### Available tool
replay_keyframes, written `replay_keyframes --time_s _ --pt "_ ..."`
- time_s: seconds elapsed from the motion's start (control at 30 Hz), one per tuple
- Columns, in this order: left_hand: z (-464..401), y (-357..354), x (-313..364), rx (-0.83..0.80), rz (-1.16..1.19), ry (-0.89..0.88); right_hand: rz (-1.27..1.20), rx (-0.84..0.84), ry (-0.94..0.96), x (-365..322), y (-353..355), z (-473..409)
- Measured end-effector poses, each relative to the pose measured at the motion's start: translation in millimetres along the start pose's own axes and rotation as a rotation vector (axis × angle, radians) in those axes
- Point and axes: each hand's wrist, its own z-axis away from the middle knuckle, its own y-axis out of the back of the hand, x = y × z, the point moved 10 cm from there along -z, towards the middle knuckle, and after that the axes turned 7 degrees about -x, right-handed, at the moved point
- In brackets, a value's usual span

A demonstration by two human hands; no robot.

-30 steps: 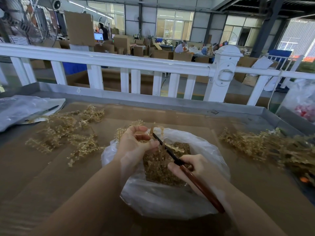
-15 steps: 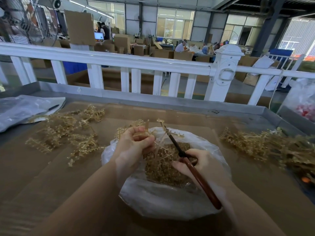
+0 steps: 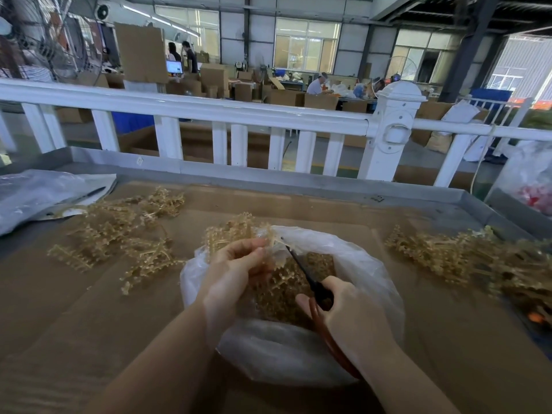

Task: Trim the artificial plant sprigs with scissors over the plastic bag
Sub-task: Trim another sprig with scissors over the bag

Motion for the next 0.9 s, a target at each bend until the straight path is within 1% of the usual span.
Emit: replay_keyframes --time_s 0.03,0.1,0.17,0.33,0.43,0.53,0.7,0.8,0.9 --pt "0 0 -6 -0.025 -0.018 0.011 0.016 0.013 -0.002 0 -1 1" --pt "2 5 -13 -0.021 -0.099 0.009 0.053 0.047 0.003 0 -3 4" --pt "5 8 -13 0.004 -0.170 -0.040 0.082 0.083 0.010 -2 -4 7" --pt "11 7 -2 0.000 -0.312 -0.176 0.137 0.144 0.019 -2 -11 12" --pt "14 7 0 0.010 -0.291 -0.211 0.150 0.163 0.021 -1 -13 14" --pt "14 7 -2 -0.002 -0.249 -0.215 0.179 0.164 0.016 0 -15 14" --pt "11 12 -8 -0.038 -0.135 -0.192 0.156 0.151 0.023 -3 -11 16" --pt "10 13 -9 -0.056 -0.141 -0.200 0.095 0.106 0.041 -5 -5 16" --pt "8 13 -9 -0.059 -0.133 -0.208 0.008 0.008 0.050 -5 -2 16"
